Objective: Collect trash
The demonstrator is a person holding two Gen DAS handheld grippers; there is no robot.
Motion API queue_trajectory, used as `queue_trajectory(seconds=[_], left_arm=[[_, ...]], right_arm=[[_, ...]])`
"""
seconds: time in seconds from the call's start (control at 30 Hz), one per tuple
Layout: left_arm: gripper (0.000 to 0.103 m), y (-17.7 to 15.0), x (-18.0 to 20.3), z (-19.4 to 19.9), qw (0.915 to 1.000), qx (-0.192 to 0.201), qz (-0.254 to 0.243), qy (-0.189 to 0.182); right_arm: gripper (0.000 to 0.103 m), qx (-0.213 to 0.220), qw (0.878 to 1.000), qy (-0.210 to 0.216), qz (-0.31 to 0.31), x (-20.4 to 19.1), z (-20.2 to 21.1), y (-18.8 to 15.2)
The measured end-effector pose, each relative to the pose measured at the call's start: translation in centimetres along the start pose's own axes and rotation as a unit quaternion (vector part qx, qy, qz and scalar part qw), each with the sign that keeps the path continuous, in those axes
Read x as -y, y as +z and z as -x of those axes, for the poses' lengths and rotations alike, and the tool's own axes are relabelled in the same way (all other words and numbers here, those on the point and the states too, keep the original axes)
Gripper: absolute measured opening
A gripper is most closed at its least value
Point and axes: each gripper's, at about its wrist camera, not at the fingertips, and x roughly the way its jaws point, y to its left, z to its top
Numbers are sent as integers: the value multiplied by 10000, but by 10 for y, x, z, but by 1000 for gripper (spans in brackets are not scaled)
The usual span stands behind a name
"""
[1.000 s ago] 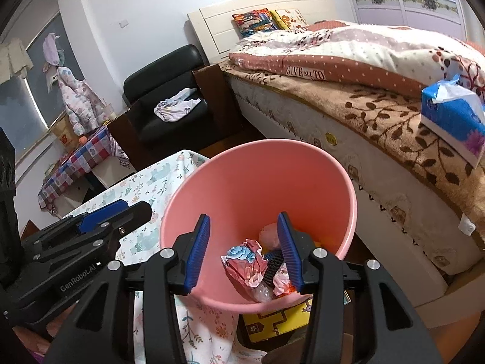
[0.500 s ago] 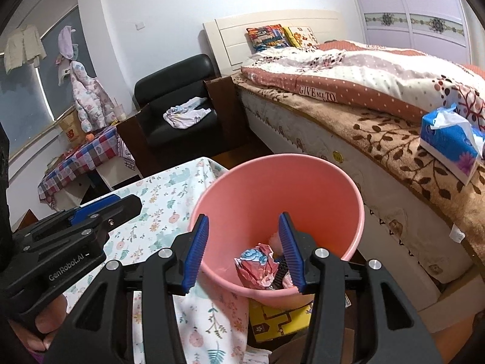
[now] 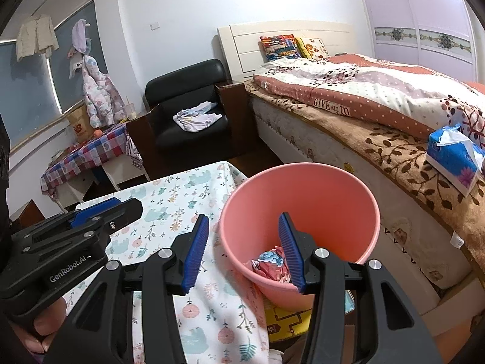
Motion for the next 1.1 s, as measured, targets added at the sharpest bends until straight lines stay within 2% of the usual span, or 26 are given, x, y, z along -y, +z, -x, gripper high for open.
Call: queue_trajectory(seconds=[0.47,1.1], left_arm=[[33,-8,-20,15,9998,67,169,77],[33,-10,-21,19,9998,92,184,74]], right_arm=[[49,5,9999,20,116,-19,6,-7],[49,19,9999,34,111,-21,7,-8]])
